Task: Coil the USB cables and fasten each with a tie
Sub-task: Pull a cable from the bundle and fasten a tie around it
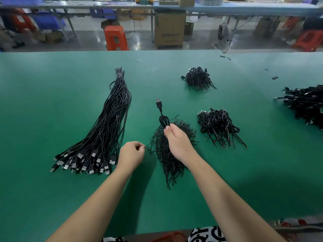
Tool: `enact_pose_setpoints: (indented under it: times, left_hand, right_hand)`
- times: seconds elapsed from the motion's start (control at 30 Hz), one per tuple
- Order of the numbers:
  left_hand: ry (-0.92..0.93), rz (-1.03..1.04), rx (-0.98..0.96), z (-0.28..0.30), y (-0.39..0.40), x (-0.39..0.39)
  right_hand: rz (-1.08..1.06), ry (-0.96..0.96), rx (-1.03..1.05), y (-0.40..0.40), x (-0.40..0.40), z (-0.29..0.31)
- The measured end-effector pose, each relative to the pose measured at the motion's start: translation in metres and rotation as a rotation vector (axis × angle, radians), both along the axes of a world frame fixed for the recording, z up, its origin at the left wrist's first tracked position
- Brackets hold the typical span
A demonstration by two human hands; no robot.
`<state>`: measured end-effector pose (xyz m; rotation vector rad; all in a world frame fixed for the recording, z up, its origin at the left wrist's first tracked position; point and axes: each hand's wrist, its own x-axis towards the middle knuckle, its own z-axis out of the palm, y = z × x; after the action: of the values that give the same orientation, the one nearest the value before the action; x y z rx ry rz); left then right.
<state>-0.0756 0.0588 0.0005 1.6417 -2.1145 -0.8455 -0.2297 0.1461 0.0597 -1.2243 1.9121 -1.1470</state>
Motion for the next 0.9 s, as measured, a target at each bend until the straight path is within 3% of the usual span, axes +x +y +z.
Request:
enact_pose_setpoints:
  times: [0.2, 0.33, 0.4, 0.53, 0.9]
  left_hand:
    - [0.102, 0.063, -0.041, 0.010, 0.004, -0.003]
    - [0.517, 0.095, 0.027, 0.026, 0.012, -0.005]
    - [0.625, 0.038, 0.063, 0.034, 0.017, -0.005]
    - [0.584, -0.074, 0.023, 0.038, 0.023, -0.004]
    - [0.560, -0.098, 0.046, 0.037, 0.027, -0.001]
  right_hand:
    - [0.071, 0.018, -0.004, 0.001, 0.004, 0.000]
    - [0.191, -0.057, 0.035, 0.003, 0.005, -0.002]
    - [0.217, -0.026, 0.049, 0.003, 0.006, -0.004]
    - [0.212, -0.039, 0.056, 0.002, 0.009, -0.006]
    - [0.127, 0.022, 0.008, -0.001, 0.016, -0.010]
